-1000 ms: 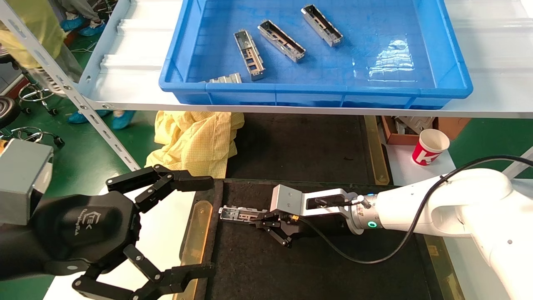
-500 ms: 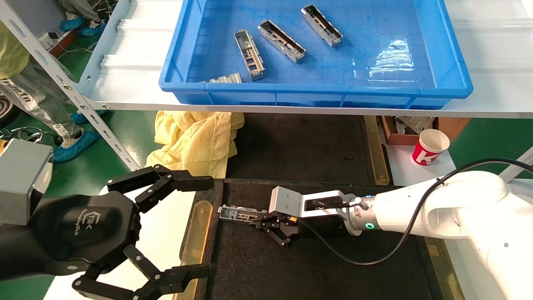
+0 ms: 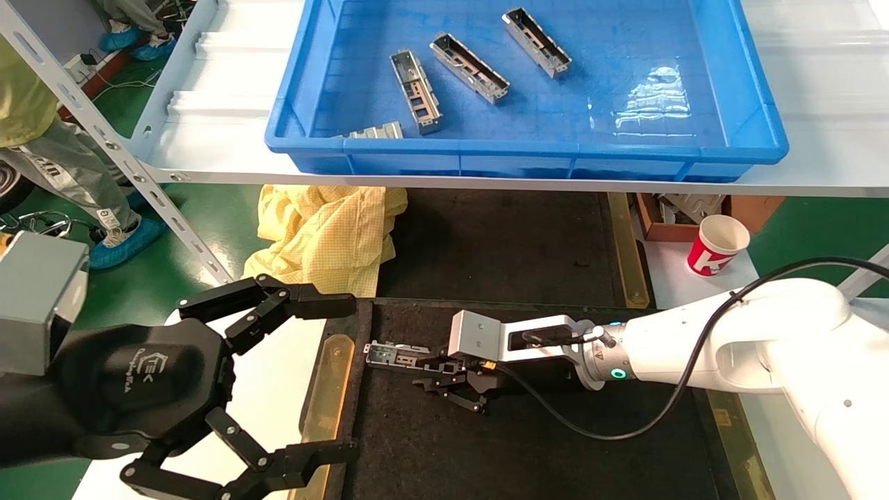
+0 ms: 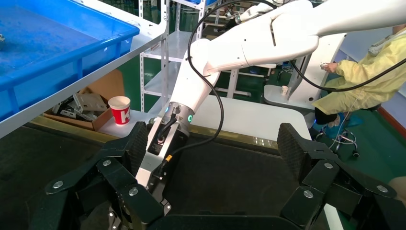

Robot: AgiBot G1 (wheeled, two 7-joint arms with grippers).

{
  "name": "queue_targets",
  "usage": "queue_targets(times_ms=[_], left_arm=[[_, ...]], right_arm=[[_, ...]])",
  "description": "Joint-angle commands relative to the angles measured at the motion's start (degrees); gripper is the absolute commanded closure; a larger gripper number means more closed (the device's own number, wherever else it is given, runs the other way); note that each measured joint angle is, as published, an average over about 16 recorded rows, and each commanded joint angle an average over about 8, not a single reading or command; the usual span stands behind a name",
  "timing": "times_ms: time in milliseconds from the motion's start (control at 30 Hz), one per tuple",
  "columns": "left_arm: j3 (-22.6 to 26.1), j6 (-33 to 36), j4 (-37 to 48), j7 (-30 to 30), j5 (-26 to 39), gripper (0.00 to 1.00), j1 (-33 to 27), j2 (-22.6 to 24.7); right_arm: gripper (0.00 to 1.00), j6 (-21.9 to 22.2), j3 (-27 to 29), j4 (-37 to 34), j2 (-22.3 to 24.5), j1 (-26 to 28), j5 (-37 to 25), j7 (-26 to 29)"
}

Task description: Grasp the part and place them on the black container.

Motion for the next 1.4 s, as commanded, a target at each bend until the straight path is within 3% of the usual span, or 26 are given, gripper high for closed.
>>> queue_targets(times_ms=[33, 433, 800, 1400], left_arm=[[0.0, 0.0, 0.0, 0.0, 0.0, 0.00, 0.0, 0.0], [0.0, 0.0, 0.0, 0.0, 0.0, 0.00, 0.0, 0.0], [0.0, 0.0, 0.0, 0.0, 0.0, 0.00, 0.0, 0.0], [0.0, 0.0, 0.0, 0.0, 0.0, 0.00, 0.0, 0.0]], right_arm=[[0.00, -0.3, -0.1, 0.0, 0.1, 0.2, 0.1, -0.2], [0.00, -7.9, 1.0, -1.5, 1.8, 2.2, 2.4, -0.9], [0.00, -8.1, 1.6, -0.8, 2.2, 1.9, 2.7, -0.5], [0.00, -10.0, 14.0, 17.0, 13.1, -6.7, 5.4, 10.4]])
